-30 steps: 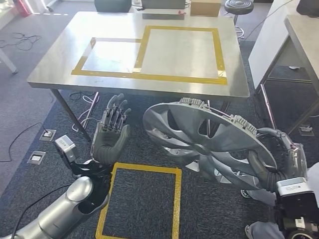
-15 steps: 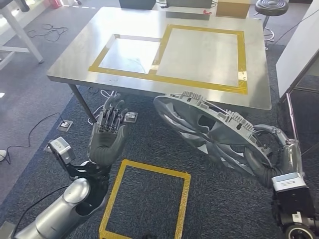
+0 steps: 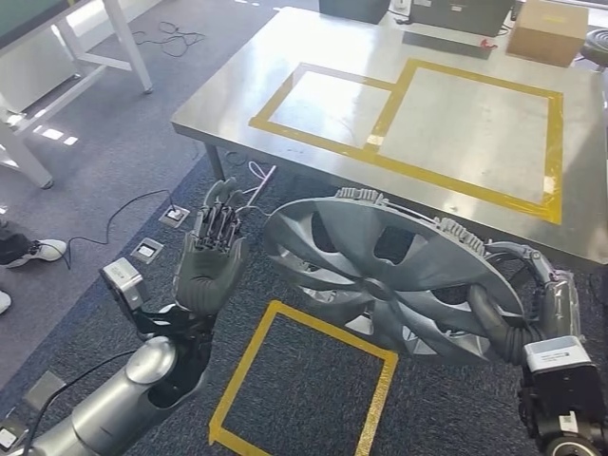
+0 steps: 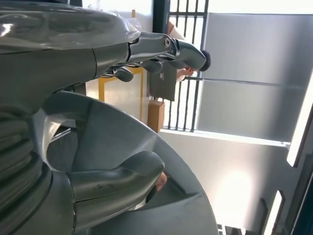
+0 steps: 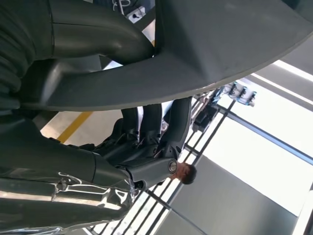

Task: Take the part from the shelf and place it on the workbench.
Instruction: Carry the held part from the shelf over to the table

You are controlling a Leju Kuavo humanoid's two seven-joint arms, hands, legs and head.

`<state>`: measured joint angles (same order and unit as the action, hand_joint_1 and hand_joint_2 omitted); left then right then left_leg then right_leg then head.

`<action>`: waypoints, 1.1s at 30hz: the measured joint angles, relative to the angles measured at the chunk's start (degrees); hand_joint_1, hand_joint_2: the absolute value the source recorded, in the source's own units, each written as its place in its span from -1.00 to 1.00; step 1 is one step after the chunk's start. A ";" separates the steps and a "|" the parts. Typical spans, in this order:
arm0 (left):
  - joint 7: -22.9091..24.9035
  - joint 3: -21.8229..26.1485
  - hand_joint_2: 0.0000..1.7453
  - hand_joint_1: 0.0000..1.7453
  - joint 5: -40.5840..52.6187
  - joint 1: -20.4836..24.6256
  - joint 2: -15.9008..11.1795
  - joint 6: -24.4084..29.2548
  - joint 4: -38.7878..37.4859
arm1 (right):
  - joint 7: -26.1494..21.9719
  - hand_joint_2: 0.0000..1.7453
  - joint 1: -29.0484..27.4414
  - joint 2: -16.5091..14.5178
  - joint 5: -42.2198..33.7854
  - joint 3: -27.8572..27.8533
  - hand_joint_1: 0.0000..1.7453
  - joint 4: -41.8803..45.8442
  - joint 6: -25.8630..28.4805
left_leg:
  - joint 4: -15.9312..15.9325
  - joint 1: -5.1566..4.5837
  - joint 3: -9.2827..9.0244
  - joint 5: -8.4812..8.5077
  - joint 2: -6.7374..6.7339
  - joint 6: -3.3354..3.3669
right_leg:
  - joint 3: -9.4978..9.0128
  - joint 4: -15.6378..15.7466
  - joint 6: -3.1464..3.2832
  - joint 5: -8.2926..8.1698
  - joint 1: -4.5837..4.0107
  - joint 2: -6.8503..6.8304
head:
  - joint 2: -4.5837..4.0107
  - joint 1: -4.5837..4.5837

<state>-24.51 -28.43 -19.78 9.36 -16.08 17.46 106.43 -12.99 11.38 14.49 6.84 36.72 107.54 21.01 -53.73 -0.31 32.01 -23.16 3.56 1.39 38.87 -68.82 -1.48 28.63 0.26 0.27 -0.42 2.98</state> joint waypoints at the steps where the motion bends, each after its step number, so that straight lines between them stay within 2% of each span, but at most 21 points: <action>1: 0.00 0.00 1.00 -1.00 0.00 0.00 0.00 0.00 0.01 | -0.01 1.00 0.04 0.00 0.00 -0.01 1.00 -0.01 0.00 | 0.01 -0.02 -0.15 -0.06 0.73 0.01 | -2.05 4.81 0.55 -2.41 -0.21 1.02 | 0.00 -0.01; 3: 0.02 0.00 1.00 -1.00 -0.01 -0.01 0.00 0.00 0.01 | -0.03 1.00 0.12 -0.01 0.00 -0.01 1.00 -0.02 0.01 | 0.02 0.09 -0.05 -0.10 1.98 -0.15 | -5.75 12.44 1.52 -5.38 -0.47 3.41 | 0.00 0.08; 4: 0.04 0.00 1.00 -1.00 -0.02 -0.06 0.00 0.00 0.01 | -0.04 1.00 0.17 -0.01 0.00 0.01 1.00 -0.03 0.00 | 0.04 0.31 0.17 -0.02 2.55 -0.35 | -6.59 14.14 1.83 -5.69 -0.59 4.07 | 0.00 0.06; 6: 0.07 0.00 1.00 -1.00 -0.02 -0.15 -0.02 0.00 0.04 | -0.06 1.00 0.30 -0.02 0.00 0.04 1.00 -0.04 0.00 | 0.25 0.61 0.51 0.23 3.82 -0.91 | -7.25 15.18 2.08 -5.60 -0.71 3.30 | 0.00 -0.06; 7: 0.07 0.01 1.00 -1.00 -0.02 -0.18 -0.04 0.00 0.10 | -0.04 1.00 0.34 -0.02 0.01 0.07 1.00 -0.04 -0.01 | 0.20 0.53 0.53 0.11 3.75 -1.14 | -7.72 15.87 2.12 -5.71 -0.59 2.55 | 0.00 -0.08; 9: 0.03 0.03 1.00 -1.00 -0.01 -0.02 -0.14 0.00 0.22 | -0.02 1.00 0.40 -0.04 0.03 0.04 1.00 -0.04 0.00 | -2.51 0.17 1.79 -1.65 1.28 -1.65 | -8.83 17.52 2.24 -6.06 -0.22 1.06 | 0.00 0.28; 11: 0.00 0.03 1.00 -1.00 -0.02 0.06 -0.19 -0.08 0.25 | -0.03 1.00 0.42 -0.04 0.00 0.03 1.00 -0.05 0.02 | -9.95 0.35 5.81 -5.08 -1.88 -2.24 | -9.28 18.13 2.32 -6.12 -0.11 -0.15 | 0.00 0.63; 13: 0.01 0.02 1.00 -1.00 -0.02 -0.05 -0.21 -0.29 0.23 | -0.08 1.00 0.35 -0.04 -0.23 0.08 1.00 -0.10 0.07 | -16.00 0.91 9.54 -6.71 -2.80 -2.90 | -9.28 18.06 2.17 -5.89 -0.01 -1.17 | 0.00 0.67; 14: 0.01 0.02 1.00 -1.00 -0.02 -0.08 -0.23 -0.41 0.22 | -0.10 1.00 0.32 -0.04 -0.39 0.09 1.00 -0.16 0.09 | -15.97 1.19 9.84 -5.93 -3.01 -3.23 | -9.28 17.94 2.00 -5.74 0.11 -1.58 | 0.00 0.67; 15: 0.01 0.02 1.00 -1.00 -0.02 -0.09 -0.26 -0.47 0.21 | -0.14 1.00 0.30 -0.04 -0.54 0.08 1.00 -0.22 0.11 | -13.49 1.43 8.78 -4.13 -3.21 -3.55 | -9.28 17.73 1.77 -5.54 0.29 -1.90 | 0.00 0.68; 17: 0.01 0.02 1.00 -1.00 -0.01 -0.08 -0.29 -0.51 0.20 | -0.28 1.00 0.30 -0.04 -0.70 0.07 1.00 -0.34 0.14 | -5.02 1.71 4.45 -0.17 -3.78 -4.01 | -9.23 17.00 1.05 -4.85 0.59 -2.26 | 0.00 0.74; 18: 0.02 0.02 1.00 -1.00 0.00 -0.08 -0.29 -0.51 0.21 | -0.37 1.00 0.31 -0.04 -0.75 0.06 1.00 -0.38 0.15 | -1.73 1.65 2.71 0.85 -3.88 -3.82 | -9.21 16.66 0.61 -4.43 0.66 -2.32 | 0.00 0.76; 19: 0.02 0.03 1.00 -1.00 0.02 -0.09 -0.29 -0.51 0.21 | -0.48 1.00 0.31 -0.04 -0.80 0.04 1.00 -0.40 0.14 | 0.12 1.49 1.67 1.11 -3.94 -3.41 | -9.25 16.48 0.17 -4.06 0.64 -2.34 | 0.00 0.75; 23: -0.02 0.04 1.00 -1.00 0.20 -0.12 -0.28 -0.45 0.22 | -0.87 1.00 0.25 -0.04 -0.98 0.05 1.00 -0.54 -0.04 | 0.74 1.24 0.53 0.34 -3.52 -1.09 | -9.25 14.52 -1.16 -3.27 1.04 -1.92 | 0.00 0.39; 25: -0.03 0.04 1.00 -1.00 0.24 -0.07 -0.27 -0.44 0.23 | -0.93 1.00 0.22 -0.04 -1.01 0.04 1.00 -0.55 -0.08 | 0.77 1.18 -0.42 0.00 -3.35 -0.32 | -6.52 9.08 -1.37 -0.65 1.22 -1.25 | 0.00 -0.02; 27: -0.02 0.03 1.00 -1.00 0.25 -0.10 -0.25 -0.44 0.23 | -0.99 1.00 0.14 -0.05 -1.05 0.07 1.00 -0.56 -0.08 | 0.73 0.93 -0.96 -0.49 -3.11 0.10 | -1.76 0.49 -1.48 2.53 1.21 -0.71 | 0.00 -0.40; 28: -0.02 0.03 1.00 -1.00 0.26 -0.14 -0.23 -0.44 0.23 | -1.01 1.00 0.06 -0.05 -1.07 0.08 1.00 -0.60 -0.09 | 0.72 0.80 -1.27 -0.80 -2.92 0.18 | 0.26 -2.40 -1.47 3.21 1.17 -0.59 | 0.00 -0.46; 29: -0.01 0.03 1.00 -1.00 0.26 -0.19 -0.23 -0.44 0.23 | -1.02 1.00 -0.07 -0.05 -1.09 0.09 1.00 -0.65 -0.09 | 0.72 0.69 -1.72 -1.16 -2.68 0.19 | 1.25 -3.04 -1.35 2.77 1.13 -0.54 | 0.00 -0.46; 30: -0.01 0.04 1.00 -1.00 0.26 -0.23 -0.22 -0.44 0.23 | -1.01 1.00 -0.21 -0.04 -1.09 0.08 1.00 -0.73 -0.09 | 0.72 0.64 -2.33 -1.61 -2.43 0.14 | 1.03 -1.27 -1.10 1.14 1.03 -0.50 | 0.00 -0.48; 32: -0.01 0.04 1.00 -1.00 0.27 -0.28 -0.21 -0.43 0.22 | -1.02 1.00 -0.33 -0.04 -1.09 0.05 1.00 -0.86 -0.09 | 0.74 0.61 -3.74 -2.67 -2.05 -0.09 | -1.68 7.06 -0.35 -4.37 0.68 -0.39 | 0.00 -0.57; 33: 0.00 0.04 1.00 -1.00 0.28 -0.30 -0.20 -0.40 0.21 | -1.04 1.00 -0.29 -0.04 -1.11 0.04 1.00 -0.93 -0.10 | 0.77 0.58 -4.23 -3.13 -1.93 -0.30 | -2.99 10.98 -0.01 -6.11 0.42 -0.32 | 0.00 -0.65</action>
<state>-24.51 -28.39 -19.50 9.06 -16.28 17.07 106.65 -14.03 11.09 14.45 5.73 36.76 106.61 20.91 -52.96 0.27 27.77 -26.29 1.63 1.09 35.88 -57.84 -1.48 22.52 0.68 -0.05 -0.42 2.33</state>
